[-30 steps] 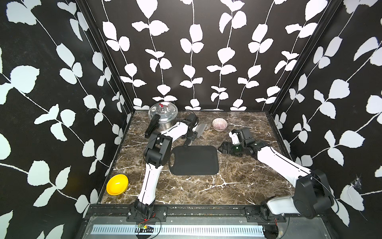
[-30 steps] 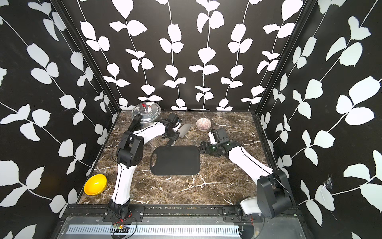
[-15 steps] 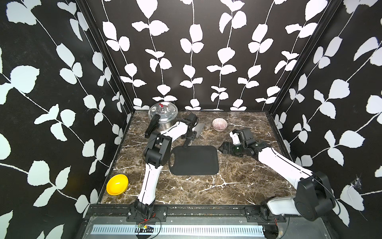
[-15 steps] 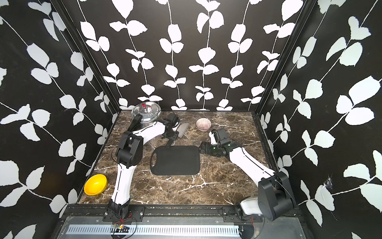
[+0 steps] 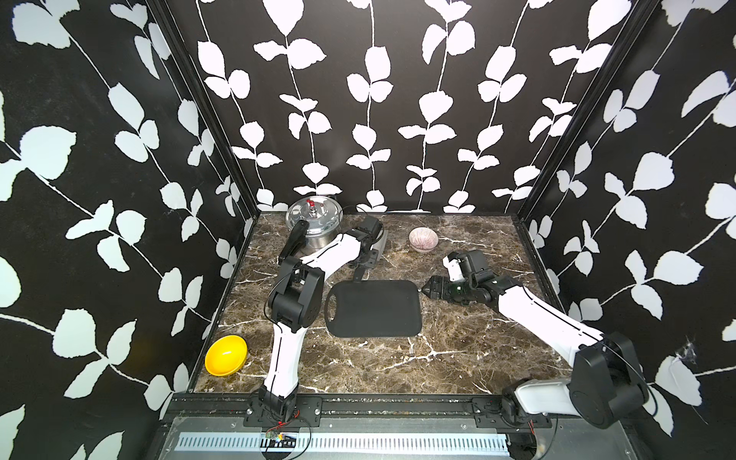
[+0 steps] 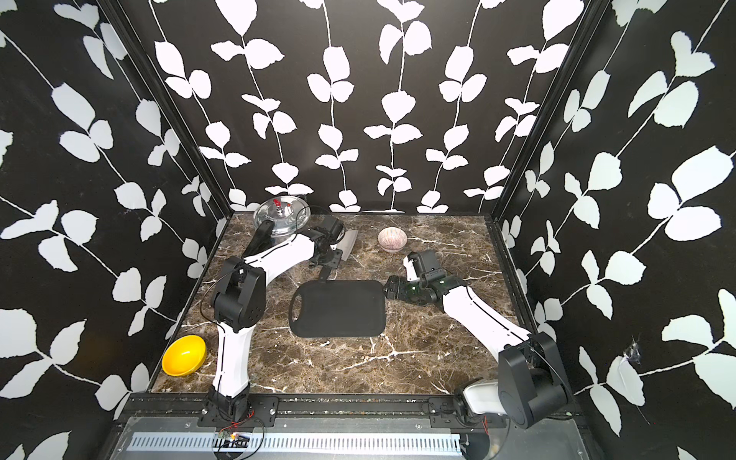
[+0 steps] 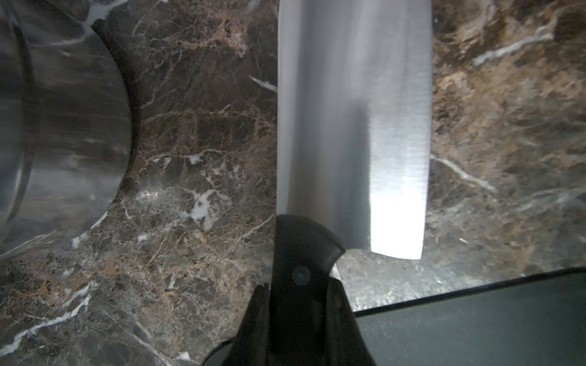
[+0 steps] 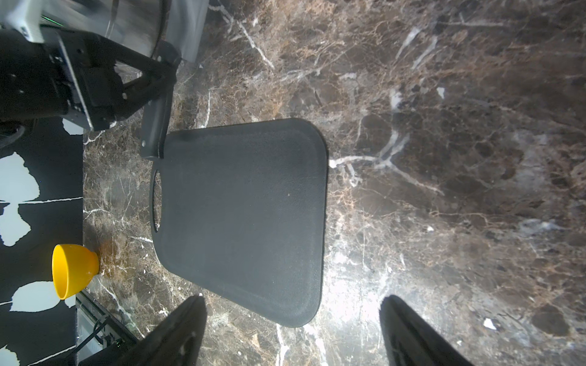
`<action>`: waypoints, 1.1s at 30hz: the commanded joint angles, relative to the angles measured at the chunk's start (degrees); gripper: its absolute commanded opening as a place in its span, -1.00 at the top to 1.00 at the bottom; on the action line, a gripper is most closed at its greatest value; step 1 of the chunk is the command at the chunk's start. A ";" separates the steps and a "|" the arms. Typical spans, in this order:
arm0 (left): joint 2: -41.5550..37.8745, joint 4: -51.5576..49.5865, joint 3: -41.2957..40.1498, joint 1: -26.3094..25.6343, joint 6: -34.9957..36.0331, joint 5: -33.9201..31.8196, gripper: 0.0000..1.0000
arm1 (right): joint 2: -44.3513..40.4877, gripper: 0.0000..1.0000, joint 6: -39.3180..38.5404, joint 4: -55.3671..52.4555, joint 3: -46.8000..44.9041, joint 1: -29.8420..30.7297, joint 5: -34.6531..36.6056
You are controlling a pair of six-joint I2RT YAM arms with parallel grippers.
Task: Align the knife with the edge of the cutting board
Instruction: Pick up the knife at the center of the board, then place the knife at the edge of the cutting board.
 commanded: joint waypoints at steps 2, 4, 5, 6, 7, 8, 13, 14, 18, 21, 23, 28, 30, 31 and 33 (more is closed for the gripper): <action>-5.48 -1.98 -2.24 -2.10 -5.31 -1.92 1.00 | -1.58 -0.76 -0.72 1.49 -0.46 -0.46 -0.25; -6.82 -2.04 -3.83 -3.14 -8.03 -1.54 1.00 | -1.79 -0.75 -0.89 1.38 -0.45 -0.44 -0.07; -7.55 -2.11 -4.76 -3.95 -9.20 -1.86 1.00 | -1.99 -0.76 -0.90 1.36 -0.58 -0.49 0.17; -8.30 -2.28 -5.68 -4.72 -10.71 -2.40 0.99 | -2.30 -0.76 -0.90 1.40 -0.67 -0.50 0.21; -9.28 -2.34 -6.75 -5.50 -12.04 -2.88 0.97 | -2.51 -0.75 -0.90 1.51 -0.90 -0.50 0.29; -9.97 -2.47 -7.80 -6.34 -13.75 -3.77 0.96 | -2.88 -0.75 -0.90 1.62 -1.16 -0.57 0.38; -12.78 -5.55 -10.63 -12.99 -21.46 -8.92 0.93 | -4.24 -0.75 -1.32 1.93 -2.77 -0.68 -0.26; -13.15 -6.40 -11.18 -14.03 -23.63 -9.45 0.91 | -4.64 -0.75 -1.46 1.93 -3.13 -0.74 -0.46; -14.73 -6.00 -14.51 -18.84 -30.35 -12.41 0.90 | -6.69 -0.75 -1.62 1.72 -4.78 -0.81 -0.71; -15.02 -6.44 -15.94 -22.12 -35.52 -13.10 0.89 | -8.67 -0.75 -1.56 1.34 -6.09 -0.85 -0.52; -14.96 -6.60 -16.43 -24.83 -38.81 -14.01 0.87 | -10.58 -0.76 -1.31 0.72 -7.52 -0.85 0.21; -13.82 -7.27 -16.63 -29.04 -45.09 -13.82 0.86 | -14.74 -0.76 -0.25 0.49 -11.39 -0.94 1.14; -13.21 -6.89 -16.59 -30.40 -46.82 -13.26 0.87 | -16.09 -0.76 0.12 0.10 -12.49 -1.02 1.43; -12.89 -6.80 -16.57 -30.95 -47.53 -12.99 0.86 | -16.72 -0.76 0.29 -0.08 -13.03 -1.03 1.64; -12.39 -6.89 -16.48 -31.95 -49.13 -12.55 0.87 | -17.77 -0.75 0.77 -0.78 -13.76 -1.02 2.87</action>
